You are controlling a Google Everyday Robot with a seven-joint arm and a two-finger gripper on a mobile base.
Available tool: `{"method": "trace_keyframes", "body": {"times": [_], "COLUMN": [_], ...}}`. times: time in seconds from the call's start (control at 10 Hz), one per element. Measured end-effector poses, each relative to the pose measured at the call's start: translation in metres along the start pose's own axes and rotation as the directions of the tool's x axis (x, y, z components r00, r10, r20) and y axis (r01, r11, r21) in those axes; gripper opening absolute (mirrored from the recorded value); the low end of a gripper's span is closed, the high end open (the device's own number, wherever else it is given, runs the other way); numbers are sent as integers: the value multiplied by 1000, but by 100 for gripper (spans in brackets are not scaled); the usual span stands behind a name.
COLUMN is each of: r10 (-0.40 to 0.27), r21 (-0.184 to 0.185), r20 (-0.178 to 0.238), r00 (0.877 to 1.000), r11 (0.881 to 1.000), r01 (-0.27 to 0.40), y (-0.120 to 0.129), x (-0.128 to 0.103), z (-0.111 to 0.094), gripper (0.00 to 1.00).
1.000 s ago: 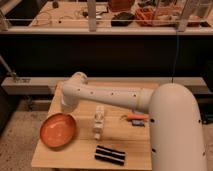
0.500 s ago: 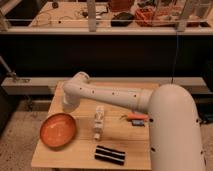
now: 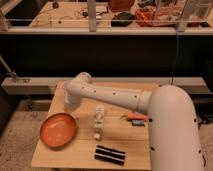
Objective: Pick up the ceramic bowl
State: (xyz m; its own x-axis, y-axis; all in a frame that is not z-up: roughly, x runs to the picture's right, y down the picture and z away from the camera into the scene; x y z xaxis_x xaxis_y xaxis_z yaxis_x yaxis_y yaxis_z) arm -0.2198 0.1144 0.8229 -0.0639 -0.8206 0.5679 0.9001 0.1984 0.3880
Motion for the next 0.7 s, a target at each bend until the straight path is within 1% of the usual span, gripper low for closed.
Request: {"method": "trace_keyframes", "body": {"times": [0.2,0.3,0.4,0.5,0.6,0.7], "r10": [5,7,9,10,9,8], "r21": [11,15,17,17,18,20], "r20": [9,13,14,16,21,23], "r00": [1000,1000,1000,1000,1000,1000], "r11": [1000,1000,1000,1000,1000,1000], "r01": [-5,-8,-9,-10,-9,-9], "y": [3,5,6,6,7,8], "x": [-4,-4,-4,-5,-7,-8], "z": [3,6,6,7,11,12], "gripper": [12,11,8,9,16,19]}}
